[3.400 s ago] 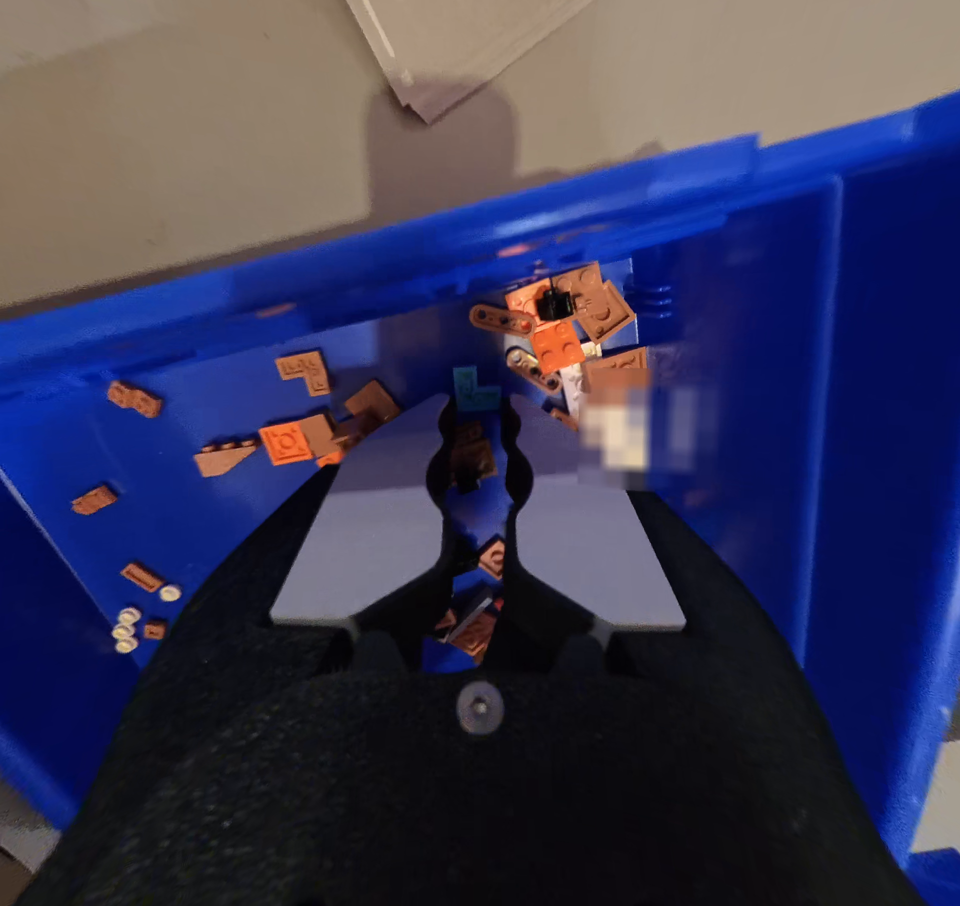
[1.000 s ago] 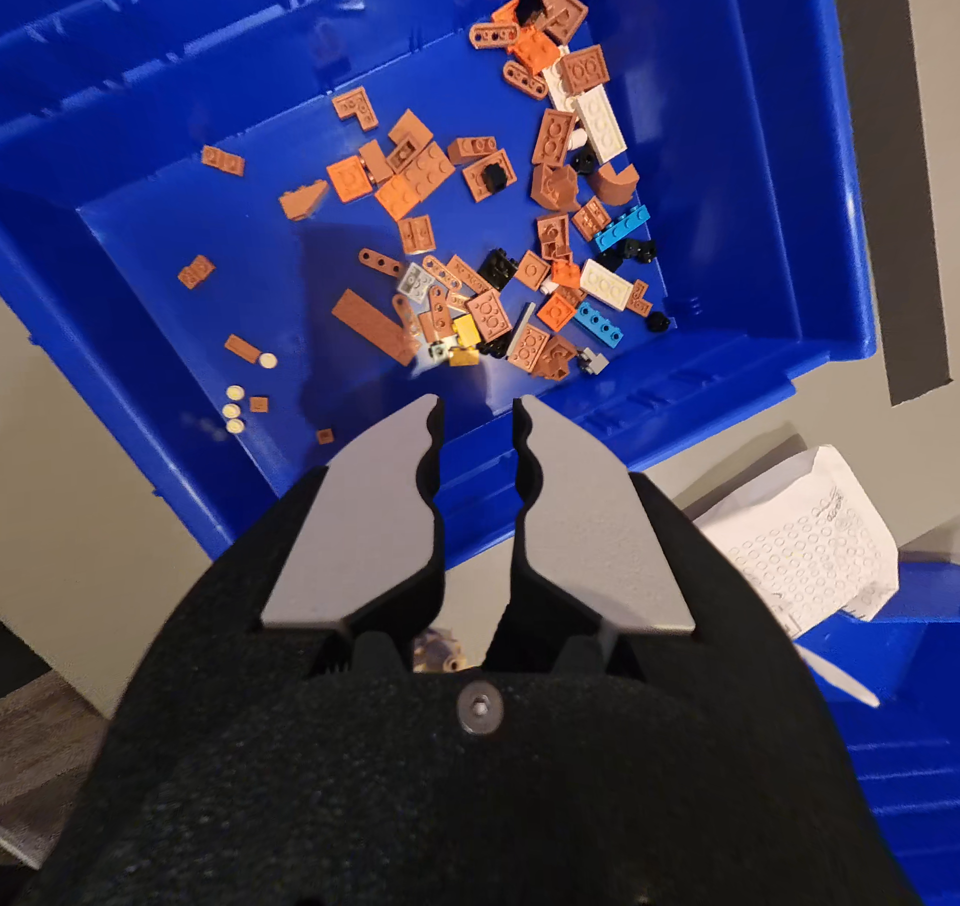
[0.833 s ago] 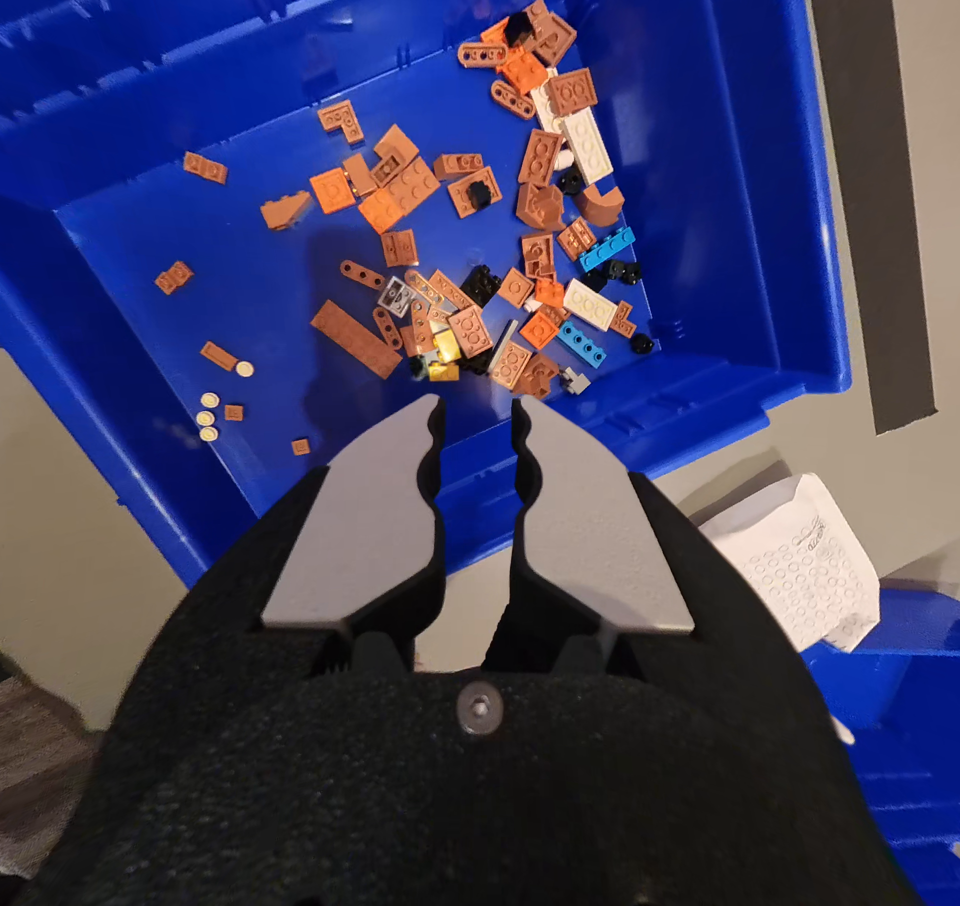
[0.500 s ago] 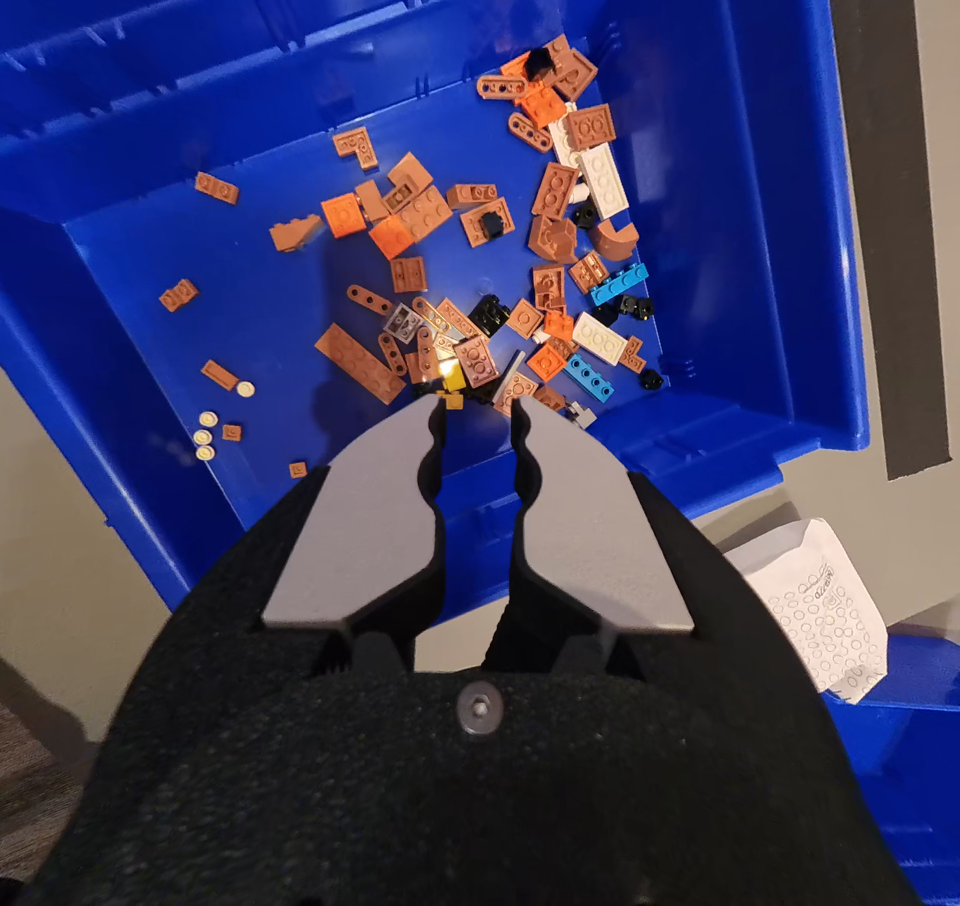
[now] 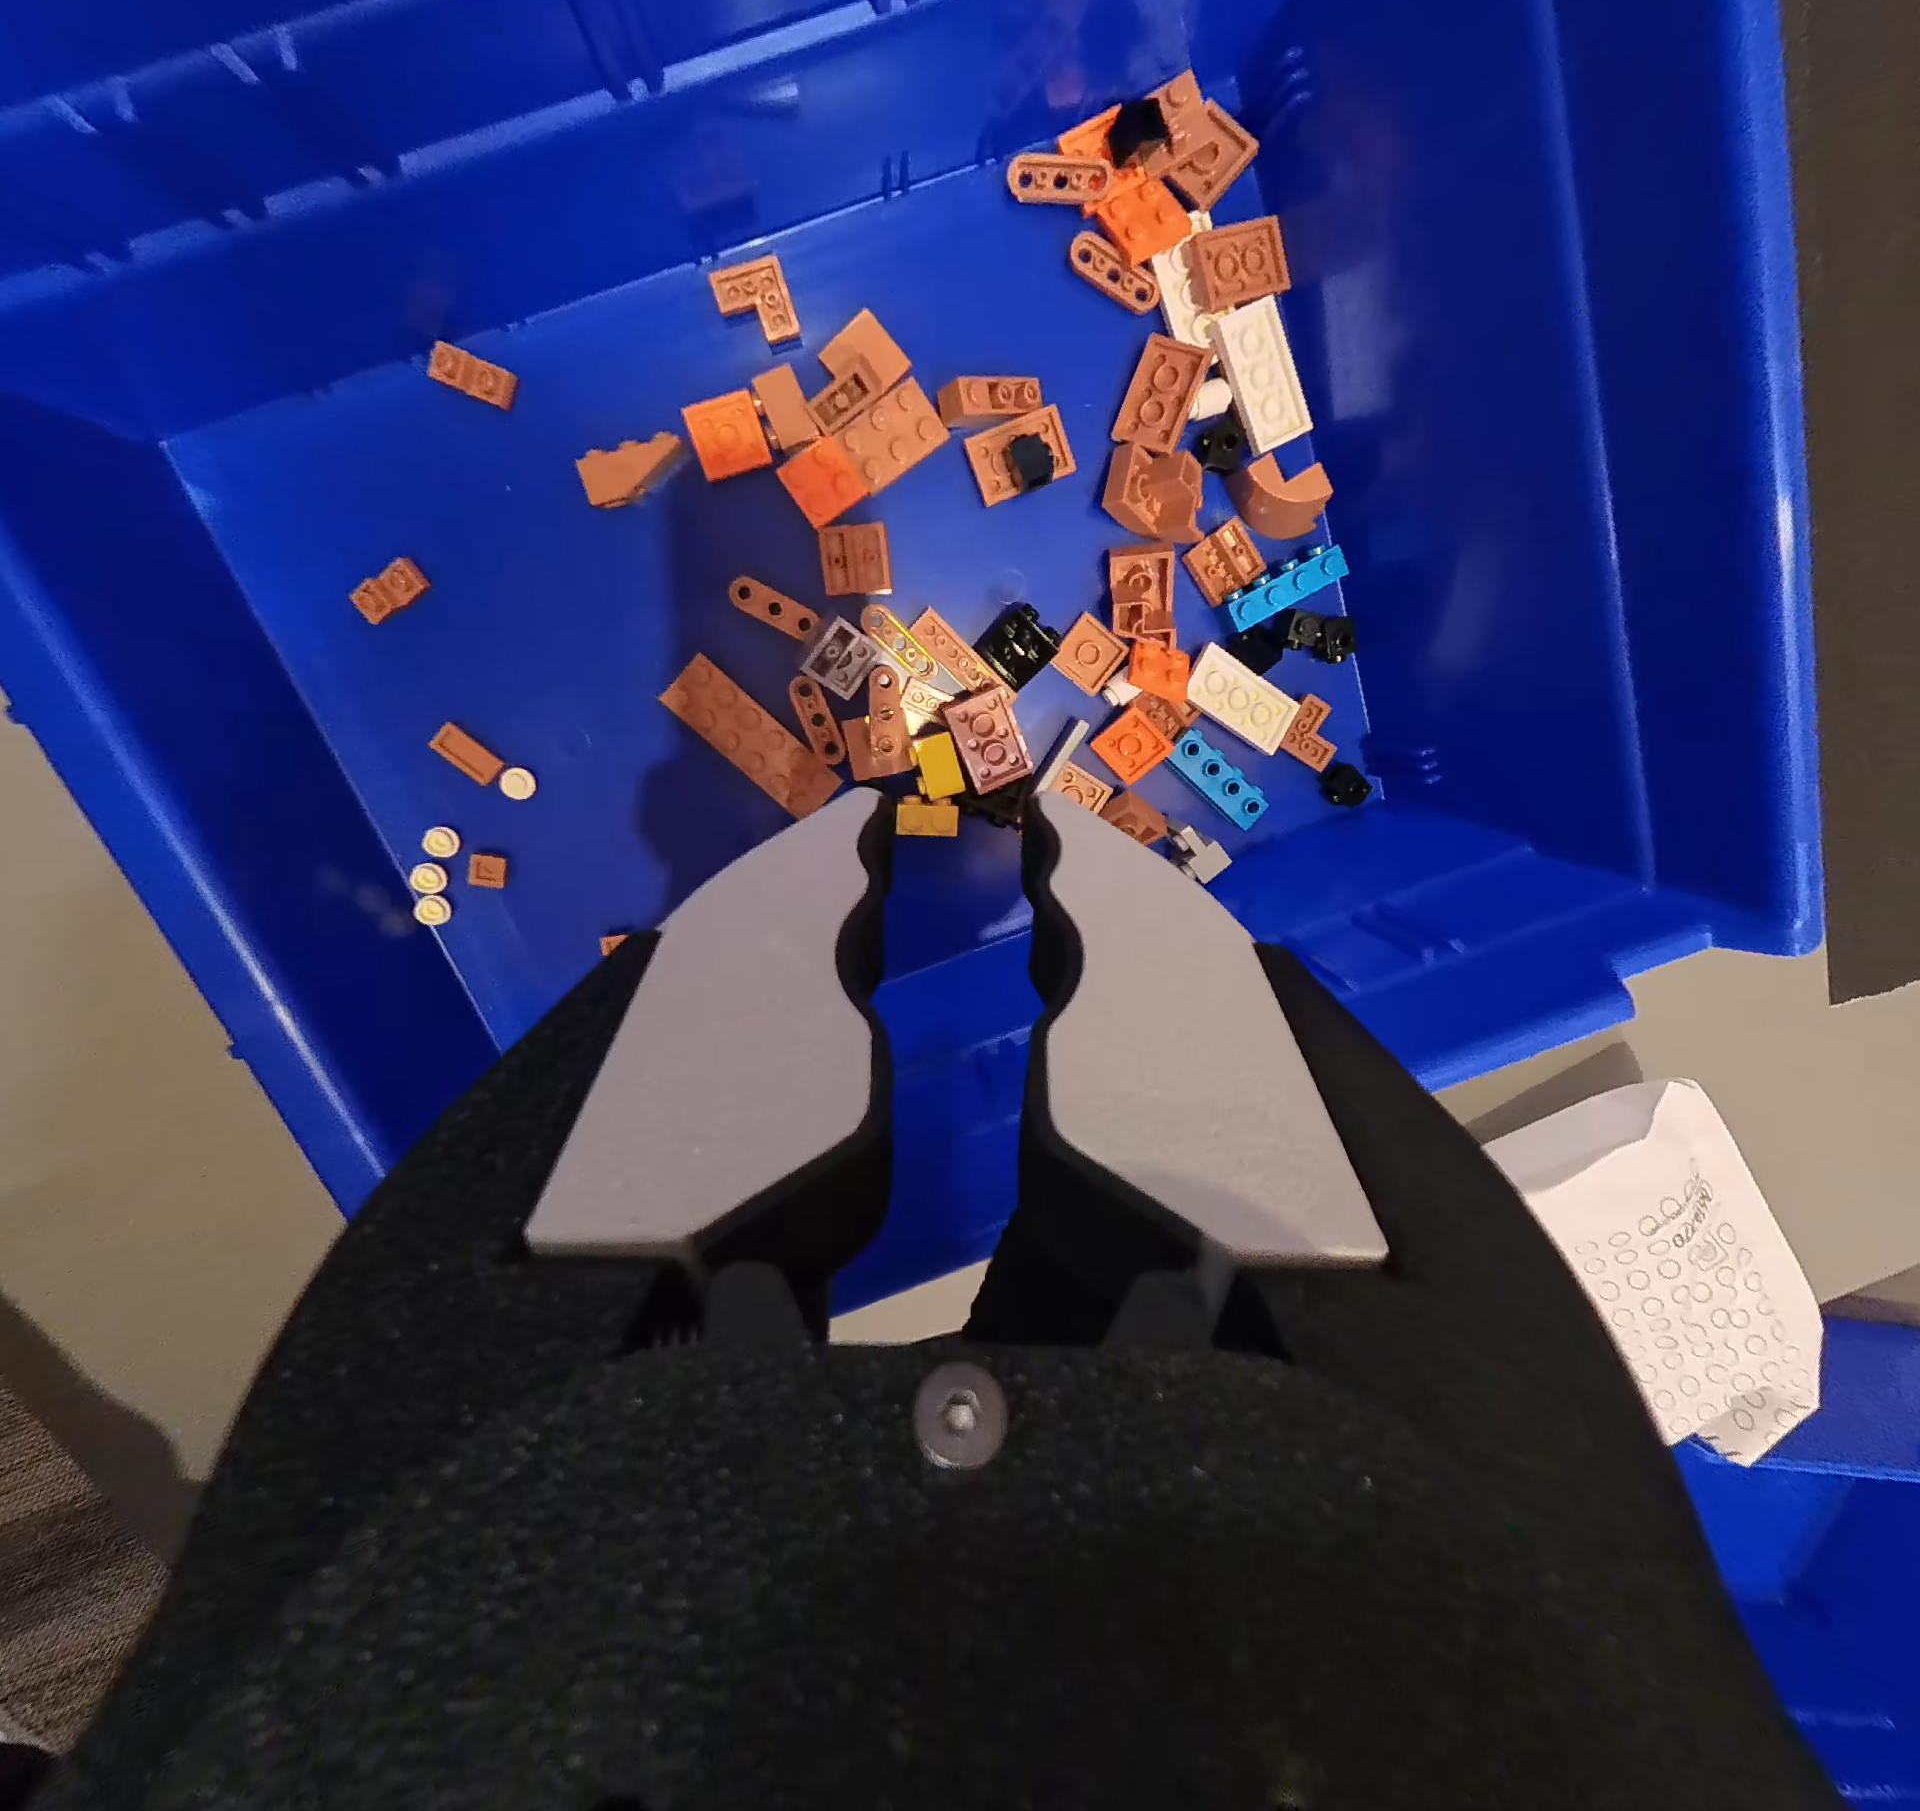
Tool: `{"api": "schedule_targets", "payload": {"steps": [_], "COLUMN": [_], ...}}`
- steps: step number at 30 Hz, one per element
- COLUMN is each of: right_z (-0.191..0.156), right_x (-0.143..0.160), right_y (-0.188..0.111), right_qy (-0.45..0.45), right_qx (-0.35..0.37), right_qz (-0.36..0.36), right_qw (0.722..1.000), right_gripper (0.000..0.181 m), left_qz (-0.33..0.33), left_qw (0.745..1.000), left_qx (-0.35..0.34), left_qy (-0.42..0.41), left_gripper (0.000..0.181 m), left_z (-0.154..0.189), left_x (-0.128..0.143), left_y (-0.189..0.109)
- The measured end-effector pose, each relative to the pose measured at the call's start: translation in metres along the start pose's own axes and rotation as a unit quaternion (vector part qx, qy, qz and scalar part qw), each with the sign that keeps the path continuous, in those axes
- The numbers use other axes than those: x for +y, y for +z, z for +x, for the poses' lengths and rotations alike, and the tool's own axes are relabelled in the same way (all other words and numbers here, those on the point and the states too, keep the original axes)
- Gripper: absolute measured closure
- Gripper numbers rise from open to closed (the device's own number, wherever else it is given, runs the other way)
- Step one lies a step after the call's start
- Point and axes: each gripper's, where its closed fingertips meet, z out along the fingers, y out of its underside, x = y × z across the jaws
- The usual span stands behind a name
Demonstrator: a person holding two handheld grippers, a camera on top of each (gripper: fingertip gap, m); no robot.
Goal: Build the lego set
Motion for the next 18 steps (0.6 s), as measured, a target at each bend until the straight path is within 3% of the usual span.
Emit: {"api": "schedule_targets", "payload": {"steps": [11,18], "right_z": [-0.004,-0.004], "right_x": [0.002,0.002], "right_y": [0.003,0.002], "right_qy": [0.0,-0.001], "right_qx": [-0.006,-0.006], "right_qz": [0.0,-0.002], "right_qw": [1.0,1.0], "right_gripper": [0.157,0.157], "left_qz": [-0.071,-0.078], "left_qw": [0.996,0.995], "left_qx": [0.015,0.018], "left_qy": [0.046,0.053], "left_gripper": [0.181,0.181], "left_z": [0.012,0.014], "left_x": [0.018,0.021], "left_y": [0.013,0.014]}}
